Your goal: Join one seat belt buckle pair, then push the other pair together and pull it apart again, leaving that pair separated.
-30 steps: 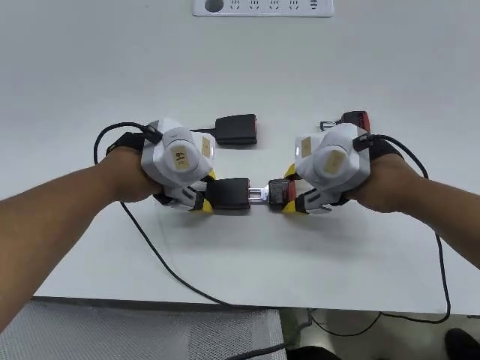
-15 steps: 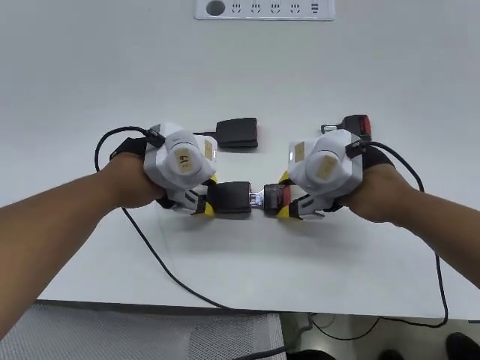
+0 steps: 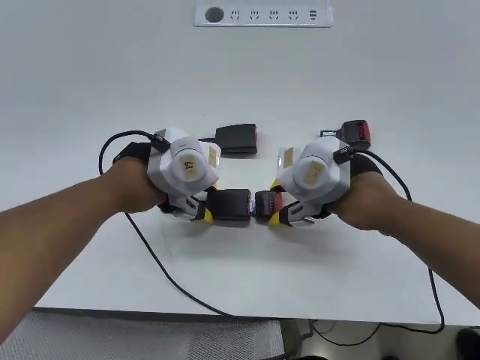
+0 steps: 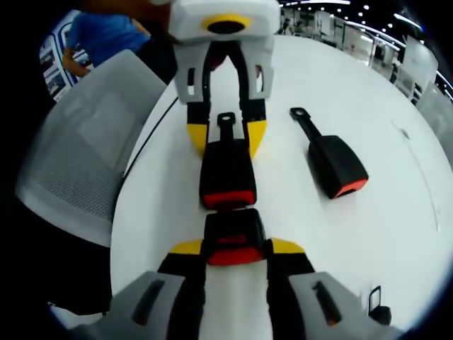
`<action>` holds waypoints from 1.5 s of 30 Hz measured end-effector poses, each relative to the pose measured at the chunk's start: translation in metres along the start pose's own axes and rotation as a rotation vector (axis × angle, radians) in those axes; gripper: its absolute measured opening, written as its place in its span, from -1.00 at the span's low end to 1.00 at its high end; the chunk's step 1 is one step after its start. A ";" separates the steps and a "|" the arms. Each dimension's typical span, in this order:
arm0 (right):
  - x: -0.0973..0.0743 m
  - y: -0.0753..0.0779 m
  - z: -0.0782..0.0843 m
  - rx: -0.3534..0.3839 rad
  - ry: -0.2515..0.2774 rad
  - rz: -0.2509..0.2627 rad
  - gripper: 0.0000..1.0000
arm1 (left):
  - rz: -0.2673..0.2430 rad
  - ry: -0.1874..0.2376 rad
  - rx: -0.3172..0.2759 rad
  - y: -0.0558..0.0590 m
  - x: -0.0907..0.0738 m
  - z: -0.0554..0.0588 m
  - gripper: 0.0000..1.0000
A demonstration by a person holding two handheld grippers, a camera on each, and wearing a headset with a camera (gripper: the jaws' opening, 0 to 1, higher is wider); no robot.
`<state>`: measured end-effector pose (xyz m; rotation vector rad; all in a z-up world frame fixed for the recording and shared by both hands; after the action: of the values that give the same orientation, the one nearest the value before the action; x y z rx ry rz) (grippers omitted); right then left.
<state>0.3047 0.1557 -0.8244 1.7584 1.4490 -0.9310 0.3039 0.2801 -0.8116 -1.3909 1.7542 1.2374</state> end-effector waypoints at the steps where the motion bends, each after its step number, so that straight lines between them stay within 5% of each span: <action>1: 0.000 0.000 0.000 0.001 0.000 0.000 -0.38 | -0.001 -0.003 0.001 0.001 0.000 0.000 -0.45; 19: -0.004 0.000 0.003 -0.035 0.076 0.000 -0.35 | -0.014 0.059 0.091 0.002 0.000 0.008 -0.42; 31: -0.008 -0.002 0.009 -0.011 0.191 0.024 -0.37 | -0.016 0.118 0.104 0.003 0.002 0.010 -0.43; 45: -0.008 -0.002 0.010 0.014 0.234 0.035 -0.37 | -0.008 0.152 0.133 -0.002 0.002 0.012 -0.44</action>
<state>0.3003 0.1433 -0.8231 1.9488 1.5532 -0.7371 0.3037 0.2905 -0.8190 -1.4447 1.8940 1.0137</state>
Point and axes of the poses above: the centre of the closed fingertips' face, and the gripper's own axes: x roughly forward along the fingers, y roughly to its right, z roughly out of its underside, the point moved 5 cm from there along -x, roughly backward along the fingers, and after that the axes turned 11 degrees about z, right-handed, at the moved point
